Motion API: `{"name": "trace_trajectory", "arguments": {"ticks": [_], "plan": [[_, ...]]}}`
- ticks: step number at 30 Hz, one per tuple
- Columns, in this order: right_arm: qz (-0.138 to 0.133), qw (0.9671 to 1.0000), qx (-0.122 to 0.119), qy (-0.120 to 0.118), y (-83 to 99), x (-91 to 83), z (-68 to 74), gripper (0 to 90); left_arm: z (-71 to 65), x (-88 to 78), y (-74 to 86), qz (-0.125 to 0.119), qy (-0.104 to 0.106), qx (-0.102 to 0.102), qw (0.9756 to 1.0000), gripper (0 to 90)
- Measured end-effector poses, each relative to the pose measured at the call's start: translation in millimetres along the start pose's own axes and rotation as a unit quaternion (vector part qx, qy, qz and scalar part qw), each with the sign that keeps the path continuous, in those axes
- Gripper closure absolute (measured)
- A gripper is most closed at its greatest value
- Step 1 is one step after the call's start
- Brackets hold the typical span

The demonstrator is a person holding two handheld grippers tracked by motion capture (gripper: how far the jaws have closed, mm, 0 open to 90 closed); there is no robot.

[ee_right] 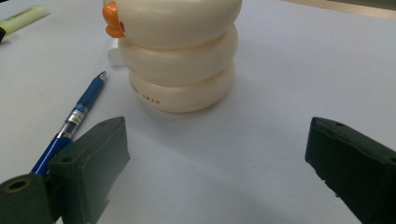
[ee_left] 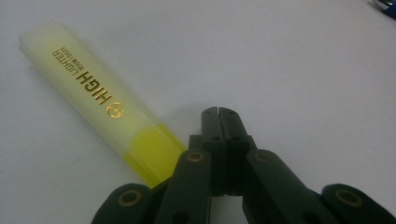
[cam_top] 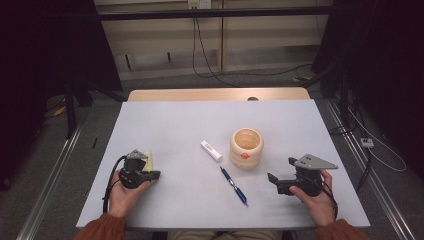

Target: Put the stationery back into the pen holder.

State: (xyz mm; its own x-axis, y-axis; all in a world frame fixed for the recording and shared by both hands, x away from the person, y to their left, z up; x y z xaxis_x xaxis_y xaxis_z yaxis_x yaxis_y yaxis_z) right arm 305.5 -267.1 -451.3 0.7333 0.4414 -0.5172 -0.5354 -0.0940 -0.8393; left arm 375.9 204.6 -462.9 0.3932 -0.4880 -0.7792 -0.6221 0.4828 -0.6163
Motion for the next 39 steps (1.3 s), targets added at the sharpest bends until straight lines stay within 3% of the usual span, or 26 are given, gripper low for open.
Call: {"name": "trace_trajectory", "arguments": {"ticks": [15,24,30,39], "plan": [[0.001,1.0000,-0.003,-0.002,-0.3,1.6,0.0,5.2,21.2,-18.1,14.8,0.001,-0.016,-0.013,0.9998,89.6],[0.001,1.0000,-0.005,-0.002,-0.3,1.7,0.3,5.2,29.8,-25.8,21.7,-0.010,-0.042,-0.025,0.9988,89.0],[0.002,1.0000,-0.003,-0.002,-0.3,2.0,0.4,5.1,30.8,-25.7,22.1,-0.013,-0.066,-0.019,0.9975,87.1],[0.003,1.0000,-0.003,-0.002,-0.3,2.2,0.8,5.2,30.2,-25.2,23.1,-0.022,-0.061,-0.020,0.9977,84.6]]}}
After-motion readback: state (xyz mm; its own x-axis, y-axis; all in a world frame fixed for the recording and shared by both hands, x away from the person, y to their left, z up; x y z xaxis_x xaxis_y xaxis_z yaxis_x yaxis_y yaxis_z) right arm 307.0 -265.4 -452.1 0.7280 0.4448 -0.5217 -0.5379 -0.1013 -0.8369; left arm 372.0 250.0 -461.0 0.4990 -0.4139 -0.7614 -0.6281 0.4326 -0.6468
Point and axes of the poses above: each handheld gripper's, and its own axes: x roughly forward along the jaws, y roughly out of its underside, z roughly to its left, the point moved 2 cm from there along x, roughly forward along the jaws, and after that the axes turned 7 degrees about x, right-handed, at the moved point
